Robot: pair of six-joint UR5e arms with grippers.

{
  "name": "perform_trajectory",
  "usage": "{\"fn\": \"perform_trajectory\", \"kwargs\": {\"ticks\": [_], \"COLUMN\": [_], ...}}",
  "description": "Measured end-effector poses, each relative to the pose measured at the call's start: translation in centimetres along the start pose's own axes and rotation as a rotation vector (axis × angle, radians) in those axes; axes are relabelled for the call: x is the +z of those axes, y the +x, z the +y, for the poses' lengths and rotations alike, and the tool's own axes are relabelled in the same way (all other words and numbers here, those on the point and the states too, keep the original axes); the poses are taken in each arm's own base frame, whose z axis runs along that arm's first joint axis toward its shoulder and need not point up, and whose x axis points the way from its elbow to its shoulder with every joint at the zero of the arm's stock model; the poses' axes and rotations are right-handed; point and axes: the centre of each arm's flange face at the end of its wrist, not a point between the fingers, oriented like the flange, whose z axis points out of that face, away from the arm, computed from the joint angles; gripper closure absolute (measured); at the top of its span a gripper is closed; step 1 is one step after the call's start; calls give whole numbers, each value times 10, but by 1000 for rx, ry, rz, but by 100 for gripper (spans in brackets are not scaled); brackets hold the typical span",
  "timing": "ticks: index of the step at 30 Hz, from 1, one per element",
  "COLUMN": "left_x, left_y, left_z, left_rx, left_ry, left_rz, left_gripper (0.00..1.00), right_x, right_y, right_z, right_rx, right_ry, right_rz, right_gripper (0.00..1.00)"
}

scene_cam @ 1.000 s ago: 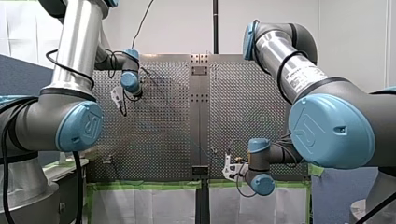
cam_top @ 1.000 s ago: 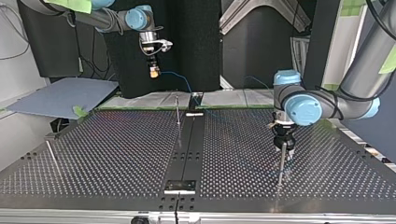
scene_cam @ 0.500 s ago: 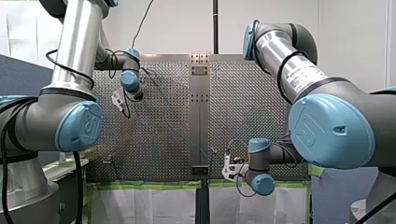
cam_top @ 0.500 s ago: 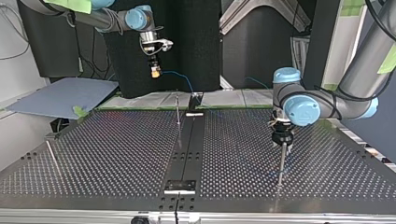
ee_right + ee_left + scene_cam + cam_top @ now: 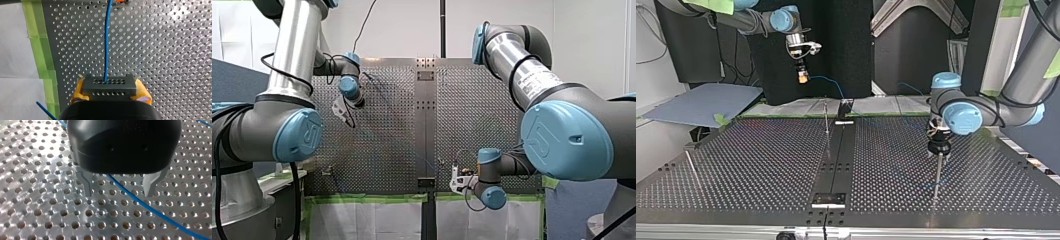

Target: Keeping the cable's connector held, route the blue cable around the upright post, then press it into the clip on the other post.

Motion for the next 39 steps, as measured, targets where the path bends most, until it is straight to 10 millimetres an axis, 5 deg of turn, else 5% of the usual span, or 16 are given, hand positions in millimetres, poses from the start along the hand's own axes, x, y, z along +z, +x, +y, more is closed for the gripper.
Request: {"fn": "perform_trajectory", "kwargs": {"ticks": [39], "left_x": [-11], "left_y": [-10], "left_z": [41], "left_rx": [-417], "left_ry": [53], "left_rz": [-97], "left_gripper": [1], "right_x": [-1], "right_y": [-1], "right_z": [-3], "right_rx": [-8], "right_ry": [10], "right_rz": [-5], "right_gripper": [100]}}
